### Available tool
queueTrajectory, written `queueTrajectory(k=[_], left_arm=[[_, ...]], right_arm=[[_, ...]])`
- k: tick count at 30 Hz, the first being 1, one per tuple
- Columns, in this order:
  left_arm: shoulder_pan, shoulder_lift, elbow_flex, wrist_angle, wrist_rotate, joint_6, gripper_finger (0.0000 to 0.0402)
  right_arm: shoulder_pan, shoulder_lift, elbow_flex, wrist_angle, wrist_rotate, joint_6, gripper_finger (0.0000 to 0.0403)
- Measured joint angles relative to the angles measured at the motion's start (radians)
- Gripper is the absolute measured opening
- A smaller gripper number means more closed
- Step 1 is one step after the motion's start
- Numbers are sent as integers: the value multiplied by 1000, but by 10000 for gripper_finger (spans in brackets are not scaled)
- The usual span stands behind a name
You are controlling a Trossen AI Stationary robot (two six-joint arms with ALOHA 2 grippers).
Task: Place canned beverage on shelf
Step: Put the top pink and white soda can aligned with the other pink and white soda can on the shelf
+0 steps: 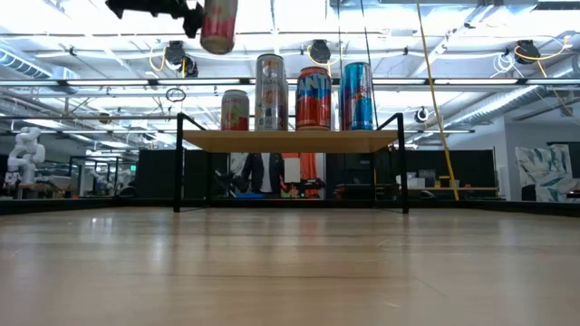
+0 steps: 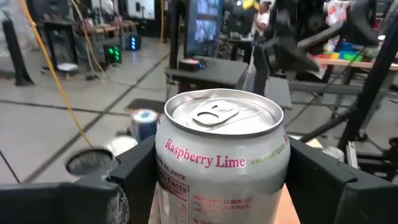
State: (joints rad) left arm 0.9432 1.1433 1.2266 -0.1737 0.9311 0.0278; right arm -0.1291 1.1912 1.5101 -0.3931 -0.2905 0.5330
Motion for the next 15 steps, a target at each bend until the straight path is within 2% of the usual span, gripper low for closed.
queueTrajectory(k=[15], left_arm=[[-1, -4, -274, 212, -3, -20, 276]], right_arm=[[0, 0, 0, 0, 5, 14, 357]])
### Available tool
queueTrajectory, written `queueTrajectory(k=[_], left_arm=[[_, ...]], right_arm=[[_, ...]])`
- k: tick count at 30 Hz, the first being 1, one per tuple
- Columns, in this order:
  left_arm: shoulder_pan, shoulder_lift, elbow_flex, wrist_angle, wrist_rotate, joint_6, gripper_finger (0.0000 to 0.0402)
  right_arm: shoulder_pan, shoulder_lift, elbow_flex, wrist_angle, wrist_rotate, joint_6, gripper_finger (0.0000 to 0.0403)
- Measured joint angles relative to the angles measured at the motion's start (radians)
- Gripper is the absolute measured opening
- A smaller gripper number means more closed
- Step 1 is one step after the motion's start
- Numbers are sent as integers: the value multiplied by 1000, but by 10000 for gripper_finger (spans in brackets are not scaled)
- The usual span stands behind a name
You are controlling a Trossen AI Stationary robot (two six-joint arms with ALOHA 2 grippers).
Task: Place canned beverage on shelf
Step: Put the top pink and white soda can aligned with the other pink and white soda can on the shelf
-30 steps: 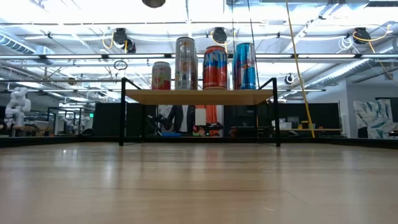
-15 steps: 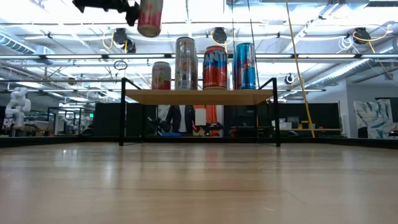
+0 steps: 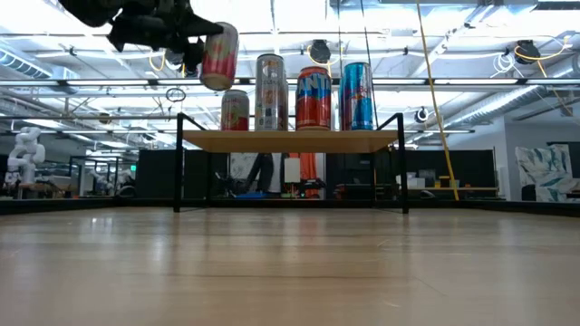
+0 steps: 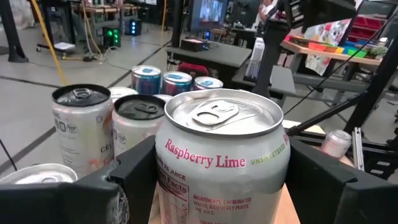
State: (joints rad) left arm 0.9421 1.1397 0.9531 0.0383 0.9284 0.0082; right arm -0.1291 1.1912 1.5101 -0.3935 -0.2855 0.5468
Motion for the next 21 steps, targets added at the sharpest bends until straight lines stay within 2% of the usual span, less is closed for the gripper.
queueTrajectory(k=[12, 21], left_arm=[[-10, 10, -29, -1, -52, 81, 276], [-79, 18, -29, -30, -54, 81, 276]], right_arm=[[0, 0, 0, 0, 1, -9, 357], [0, 0, 0, -1, 3, -12, 357]])
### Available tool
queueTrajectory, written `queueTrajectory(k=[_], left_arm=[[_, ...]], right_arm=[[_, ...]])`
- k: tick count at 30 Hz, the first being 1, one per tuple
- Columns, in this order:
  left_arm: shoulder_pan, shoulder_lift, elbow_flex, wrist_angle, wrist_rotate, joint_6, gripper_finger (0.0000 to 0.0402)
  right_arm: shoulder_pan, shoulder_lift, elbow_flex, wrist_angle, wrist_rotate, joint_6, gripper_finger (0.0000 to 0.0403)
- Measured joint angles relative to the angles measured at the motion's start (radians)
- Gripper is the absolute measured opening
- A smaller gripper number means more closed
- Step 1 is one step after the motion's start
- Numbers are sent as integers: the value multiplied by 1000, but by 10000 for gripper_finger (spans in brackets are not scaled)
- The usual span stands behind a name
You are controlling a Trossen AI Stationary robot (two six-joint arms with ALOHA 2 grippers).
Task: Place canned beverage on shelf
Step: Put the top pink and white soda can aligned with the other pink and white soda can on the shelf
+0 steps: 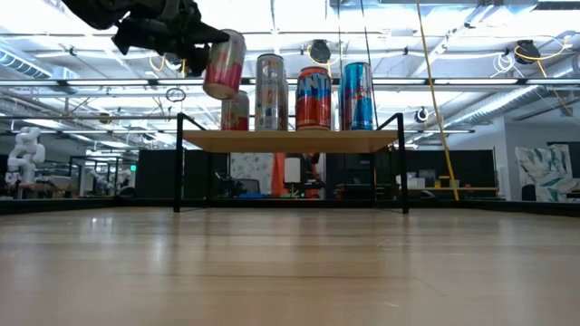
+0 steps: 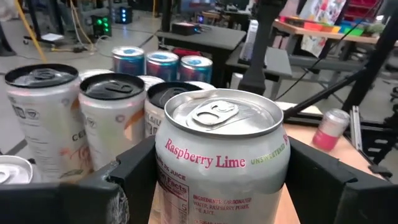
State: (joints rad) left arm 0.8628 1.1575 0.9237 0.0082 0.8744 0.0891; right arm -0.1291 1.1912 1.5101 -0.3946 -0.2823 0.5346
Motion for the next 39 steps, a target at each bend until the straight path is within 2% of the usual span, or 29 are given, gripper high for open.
queueTrajectory(k=[16, 27, 31, 39], left_arm=[[1, 118, 1, 8, -19, 103, 276], [1, 126, 1, -56, -47, 142, 278], [1, 126, 2, -117, -66, 189, 291], [1, 124, 3, -125, -75, 195, 307]], right_arm=[[0, 0, 0, -2, 0, 26, 357], [0, 0, 0, -4, 0, 26, 357], [0, 0, 0, -4, 0, 26, 357], [0, 0, 0, -3, 0, 25, 357]])
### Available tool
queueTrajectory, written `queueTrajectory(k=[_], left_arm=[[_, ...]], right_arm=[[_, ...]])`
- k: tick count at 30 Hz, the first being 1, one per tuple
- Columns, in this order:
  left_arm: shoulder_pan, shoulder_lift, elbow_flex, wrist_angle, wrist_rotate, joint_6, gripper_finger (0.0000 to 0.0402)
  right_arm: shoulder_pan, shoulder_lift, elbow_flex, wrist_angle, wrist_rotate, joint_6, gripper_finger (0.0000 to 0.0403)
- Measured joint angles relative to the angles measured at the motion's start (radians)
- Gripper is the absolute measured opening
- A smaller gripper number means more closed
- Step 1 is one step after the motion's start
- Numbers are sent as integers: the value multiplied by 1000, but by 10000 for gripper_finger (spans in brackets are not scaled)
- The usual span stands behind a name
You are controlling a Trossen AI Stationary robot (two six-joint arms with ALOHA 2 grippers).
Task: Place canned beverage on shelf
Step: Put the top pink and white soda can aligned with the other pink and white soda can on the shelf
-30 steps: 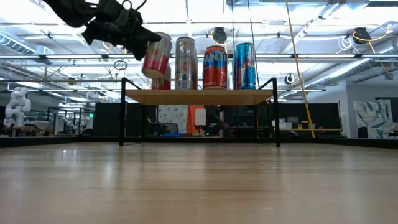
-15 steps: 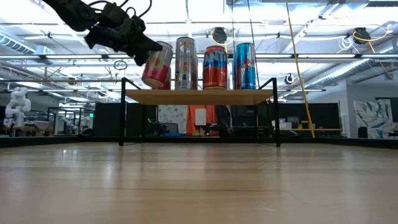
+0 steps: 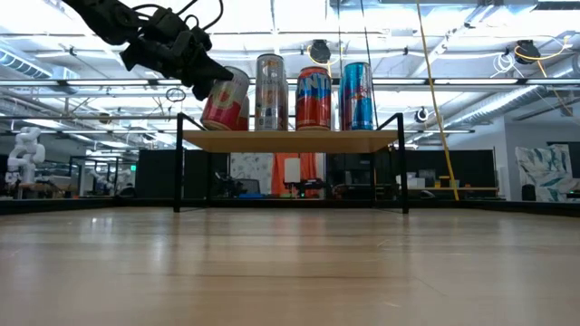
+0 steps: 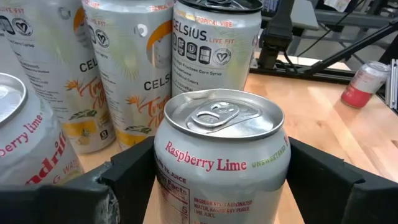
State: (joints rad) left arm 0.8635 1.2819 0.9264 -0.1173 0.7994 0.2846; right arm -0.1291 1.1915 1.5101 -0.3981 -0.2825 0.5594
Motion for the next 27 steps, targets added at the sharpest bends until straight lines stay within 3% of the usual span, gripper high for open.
queueTrajectory(k=[27], left_arm=[[0, -8, 4, 1, -49, -2, 309]], right_arm=[[0, 0, 0, -1, 0, -3, 357]])
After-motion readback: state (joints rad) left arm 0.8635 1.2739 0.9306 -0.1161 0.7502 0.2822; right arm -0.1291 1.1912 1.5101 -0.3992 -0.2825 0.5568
